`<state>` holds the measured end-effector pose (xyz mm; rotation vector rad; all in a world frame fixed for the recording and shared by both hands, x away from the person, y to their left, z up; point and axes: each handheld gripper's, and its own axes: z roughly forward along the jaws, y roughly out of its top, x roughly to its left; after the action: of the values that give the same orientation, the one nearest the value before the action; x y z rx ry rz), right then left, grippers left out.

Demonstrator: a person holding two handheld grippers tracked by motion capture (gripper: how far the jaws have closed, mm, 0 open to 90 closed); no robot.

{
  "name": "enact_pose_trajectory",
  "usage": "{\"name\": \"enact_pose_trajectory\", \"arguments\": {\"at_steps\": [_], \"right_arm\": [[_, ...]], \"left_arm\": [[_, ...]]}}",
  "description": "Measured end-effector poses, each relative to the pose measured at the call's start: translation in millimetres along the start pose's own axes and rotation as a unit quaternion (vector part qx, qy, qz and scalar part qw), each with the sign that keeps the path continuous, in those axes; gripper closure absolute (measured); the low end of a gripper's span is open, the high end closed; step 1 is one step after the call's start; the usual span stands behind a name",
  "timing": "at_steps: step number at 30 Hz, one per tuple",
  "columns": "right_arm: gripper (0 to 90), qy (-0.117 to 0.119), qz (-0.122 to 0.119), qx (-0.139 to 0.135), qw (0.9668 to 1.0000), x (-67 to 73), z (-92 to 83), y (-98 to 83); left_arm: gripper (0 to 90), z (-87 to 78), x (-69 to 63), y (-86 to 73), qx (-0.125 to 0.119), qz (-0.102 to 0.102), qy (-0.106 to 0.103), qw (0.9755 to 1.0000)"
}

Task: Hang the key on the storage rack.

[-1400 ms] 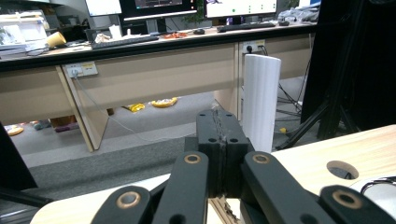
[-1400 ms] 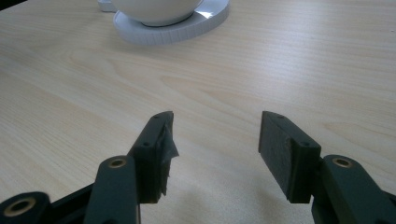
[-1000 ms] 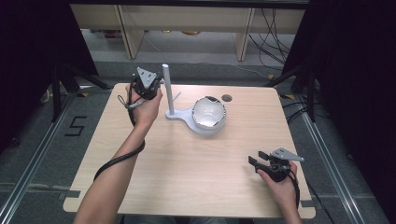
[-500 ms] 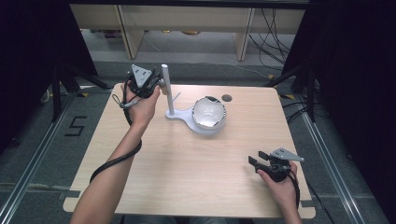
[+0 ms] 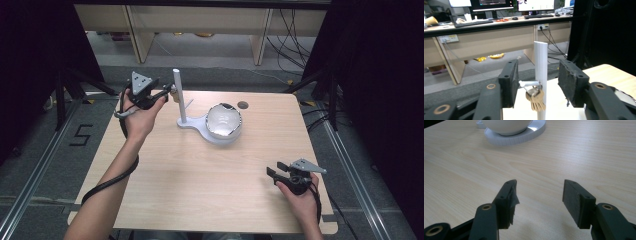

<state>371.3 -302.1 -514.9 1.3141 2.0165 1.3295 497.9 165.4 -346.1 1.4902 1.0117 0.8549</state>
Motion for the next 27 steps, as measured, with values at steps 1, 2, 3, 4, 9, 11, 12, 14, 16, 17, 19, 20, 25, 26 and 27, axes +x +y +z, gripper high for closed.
{"name": "enact_pose_trajectory", "arguments": {"at_steps": [1, 2, 3, 4, 9, 11, 12, 14, 16, 17, 19, 20, 25, 26, 27], "right_arm": [[45.7, -0.005, -0.001, 0.002, 1.0000, -0.2, -0.4, 0.1], [45.8, -0.006, 0.006, 0.009, 0.9999, 0.3, -1.4, 0.4], [45.8, -0.003, 0.008, 0.012, 0.9999, -0.3, -1.7, 0.7], [45.8, -0.005, 0.005, 0.008, 0.9999, -1.2, -1.5, 0.6], [45.8, -0.001, 0.005, 0.010, 0.9999, -1.5, -0.9, 0.8], [45.9, 0.000, 0.004, 0.012, 0.9999, -1.4, -0.8, 0.9], [45.9, -0.001, 0.004, 0.012, 0.9999, -1.3, -0.8, 0.9], [45.9, 0.002, 0.020, 0.006, 0.9998, 1.5, 0.3, 0.1], [45.9, -0.006, -0.001, 0.015, 0.9999, -1.5, -1.3, 1.0], [45.9, -0.005, -0.001, 0.011, 0.9999, -1.6, -0.3, 0.6], [45.9, -0.009, 0.014, 0.013, 0.9998, 1.0, -0.8, 0.4], [45.9, -0.005, 0.031, 0.021, 0.9993, 3.7, -1.7, 0.7], [45.9, -0.007, -0.001, 0.015, 0.9999, 1.1, 0.9, 1.0], [45.9, -0.008, 0.001, 0.019, 0.9998, 1.6, 0.8, 1.1], [45.9, -0.005, 0.002, 0.016, 0.9999, 1.6, 1.8, 0.9]], "left_arm": [[48.8, -3.0, 0.6, -0.3, -0.002, -0.001, -0.001, 1.0000], [48.1, -6.1, 1.1, -0.1, -0.001, 0.000, -0.002, 1.0000], [47.3, -9.6, 1.8, 0.5, 0.000, 0.002, -0.003, 1.0000], [46.5, -11.8, 2.4, 0.9, 0.000, 0.003, -0.003, 1.0000], [43.9, -24.7, 4.7, 3.4, 0.005, 0.010, -0.007, 0.9999], [43.2, -28.5, 4.9, 3.5, 0.007, 0.012, -0.011, 0.9999], [42.8, -31.1, 5.1, 3.5, 0.009, 0.013, -0.012, 0.9998], [42.0, -36.4, 5.8, 2.7, 0.014, 0.014, -0.017, 0.9997], [41.6, -41.9, 7.5, 1.6, 0.014, 0.020, -0.018, 0.9995], [41.5, -44.8, 8.4, 0.8, 0.014, 0.019, -0.018, 0.9996], [40.9, -51.0, 10.6, -0.9, 0.014, 0.020, -0.018, 0.9996], [40.8, -54.1, 11.8, -1.9, 0.018, 0.017, -0.021, 0.9995], [37.2, -70.3, 17.3, -9.5, 0.023, 0.013, -0.023, 0.9994], [36.8, -73.9, 18.2, -11.3, 0.022, 0.016, -0.021, 0.9994], [36.5, -77.5, 19.0, -13.4, 0.021, 0.021, -0.021, 0.9993]]}}
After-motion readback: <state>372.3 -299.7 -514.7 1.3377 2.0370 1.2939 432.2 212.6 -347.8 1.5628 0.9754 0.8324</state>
